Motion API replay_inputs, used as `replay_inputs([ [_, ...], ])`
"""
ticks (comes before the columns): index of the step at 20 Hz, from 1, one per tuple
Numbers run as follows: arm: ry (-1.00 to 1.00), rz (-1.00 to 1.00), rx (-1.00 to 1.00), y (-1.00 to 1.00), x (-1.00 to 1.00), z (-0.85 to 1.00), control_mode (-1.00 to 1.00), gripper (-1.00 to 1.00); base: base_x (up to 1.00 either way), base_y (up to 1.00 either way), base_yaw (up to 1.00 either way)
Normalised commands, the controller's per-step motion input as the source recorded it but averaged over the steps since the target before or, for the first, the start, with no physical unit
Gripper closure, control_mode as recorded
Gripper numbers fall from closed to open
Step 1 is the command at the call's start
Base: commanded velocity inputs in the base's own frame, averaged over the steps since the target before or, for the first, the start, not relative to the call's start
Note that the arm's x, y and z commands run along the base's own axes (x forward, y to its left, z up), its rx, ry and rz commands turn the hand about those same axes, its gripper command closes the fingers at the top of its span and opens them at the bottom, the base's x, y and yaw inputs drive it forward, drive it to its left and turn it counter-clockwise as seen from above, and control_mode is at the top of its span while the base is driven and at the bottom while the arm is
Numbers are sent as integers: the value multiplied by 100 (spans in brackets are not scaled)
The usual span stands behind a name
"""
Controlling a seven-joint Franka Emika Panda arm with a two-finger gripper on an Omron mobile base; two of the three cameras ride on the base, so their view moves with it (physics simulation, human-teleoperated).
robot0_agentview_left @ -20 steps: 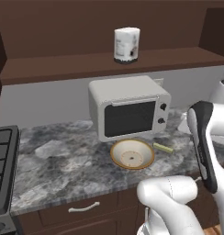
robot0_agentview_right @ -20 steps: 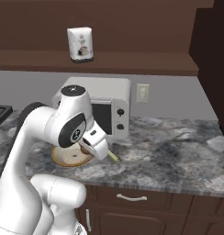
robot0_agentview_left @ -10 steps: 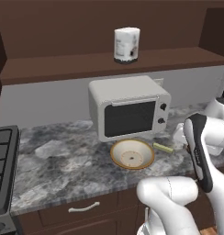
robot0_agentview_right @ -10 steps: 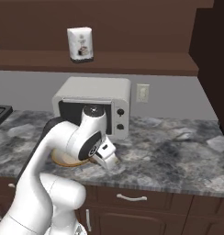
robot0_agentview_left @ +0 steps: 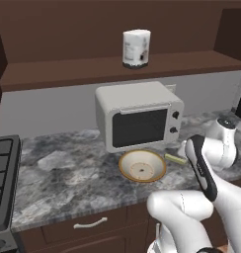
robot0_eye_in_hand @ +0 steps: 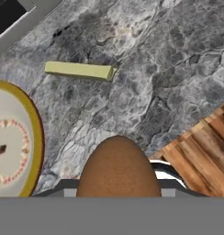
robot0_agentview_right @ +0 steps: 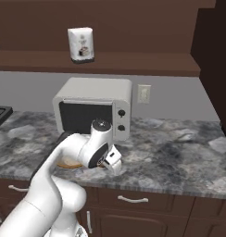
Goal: Pick the egg and butter from the fridge and place them by the bowl for mixing.
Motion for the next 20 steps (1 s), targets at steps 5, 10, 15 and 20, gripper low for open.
replay_inputs([
  [5, 0, 0, 0, 0, 33, -42, -100, 100, 0, 0, 0],
  [10, 0, 0, 0, 0, 41, -51, -100, 100, 0, 0, 0],
  [15, 0, 0, 0, 0, 38, -50, -100, 100, 0, 0, 0],
  [20, 0, 0, 0, 2, 23, -29, -100, 100, 0, 0, 0],
])
